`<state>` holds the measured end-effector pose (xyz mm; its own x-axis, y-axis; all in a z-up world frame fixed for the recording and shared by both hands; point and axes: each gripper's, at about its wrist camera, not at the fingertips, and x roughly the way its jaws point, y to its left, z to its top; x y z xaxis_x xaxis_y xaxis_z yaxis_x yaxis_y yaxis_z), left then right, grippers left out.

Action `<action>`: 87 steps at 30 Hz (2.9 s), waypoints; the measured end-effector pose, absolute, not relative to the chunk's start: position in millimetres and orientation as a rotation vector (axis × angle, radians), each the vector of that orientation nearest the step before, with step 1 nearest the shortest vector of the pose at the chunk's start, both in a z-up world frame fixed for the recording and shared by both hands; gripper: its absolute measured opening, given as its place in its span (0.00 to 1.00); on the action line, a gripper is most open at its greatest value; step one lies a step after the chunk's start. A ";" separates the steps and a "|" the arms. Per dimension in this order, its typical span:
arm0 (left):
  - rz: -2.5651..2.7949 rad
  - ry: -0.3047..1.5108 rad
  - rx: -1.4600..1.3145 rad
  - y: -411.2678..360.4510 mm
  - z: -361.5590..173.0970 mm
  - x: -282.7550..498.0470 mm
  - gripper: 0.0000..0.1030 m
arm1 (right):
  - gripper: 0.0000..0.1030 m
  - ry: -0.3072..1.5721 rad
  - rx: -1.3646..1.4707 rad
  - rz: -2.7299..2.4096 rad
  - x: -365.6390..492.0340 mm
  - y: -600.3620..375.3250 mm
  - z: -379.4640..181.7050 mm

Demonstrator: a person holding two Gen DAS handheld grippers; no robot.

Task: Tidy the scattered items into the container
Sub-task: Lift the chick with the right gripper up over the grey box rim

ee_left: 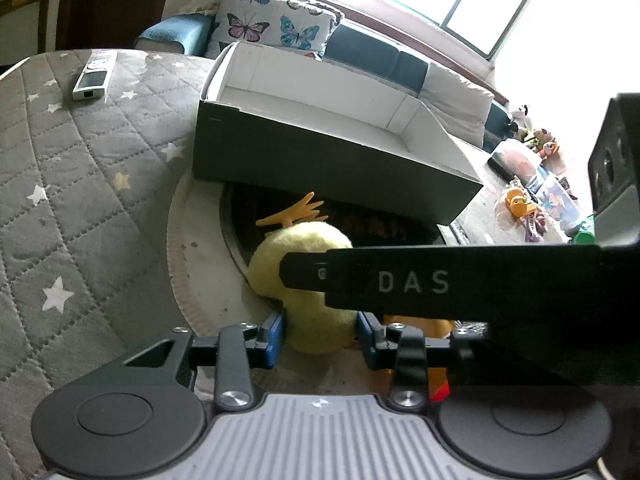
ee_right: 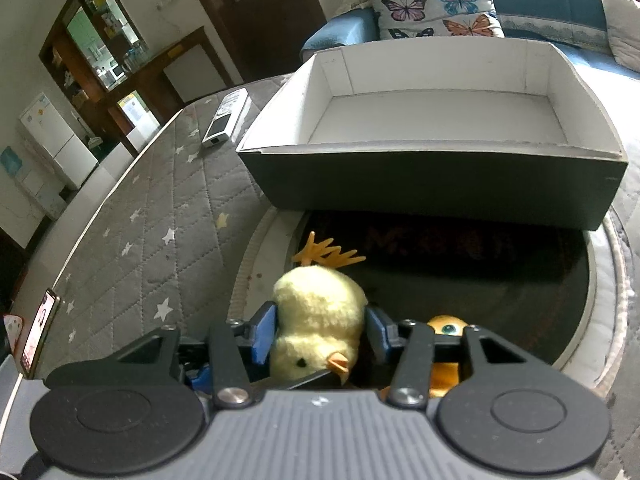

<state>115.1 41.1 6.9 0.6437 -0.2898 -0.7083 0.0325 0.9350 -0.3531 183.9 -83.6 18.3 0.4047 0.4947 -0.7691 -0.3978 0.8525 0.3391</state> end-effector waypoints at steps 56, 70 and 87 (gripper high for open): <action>-0.258 0.791 -0.185 9.8 30.8 160.6 0.35 | 0.52 0.912 0.188 0.385 202.2 -166.2 36.8; -0.279 0.830 -0.178 8.0 17.3 170.2 0.36 | 0.61 0.955 0.222 0.388 213.1 -165.7 14.4; -0.292 0.826 -0.207 15.6 9.6 181.9 0.34 | 0.54 0.939 0.264 0.439 215.4 -158.1 10.6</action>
<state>181.9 15.6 9.6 0.6415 -0.3339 -0.6906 0.1740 0.9402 -0.2929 215.4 -158.1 10.6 0.5124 0.4725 -0.7171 -0.2477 0.8809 0.4034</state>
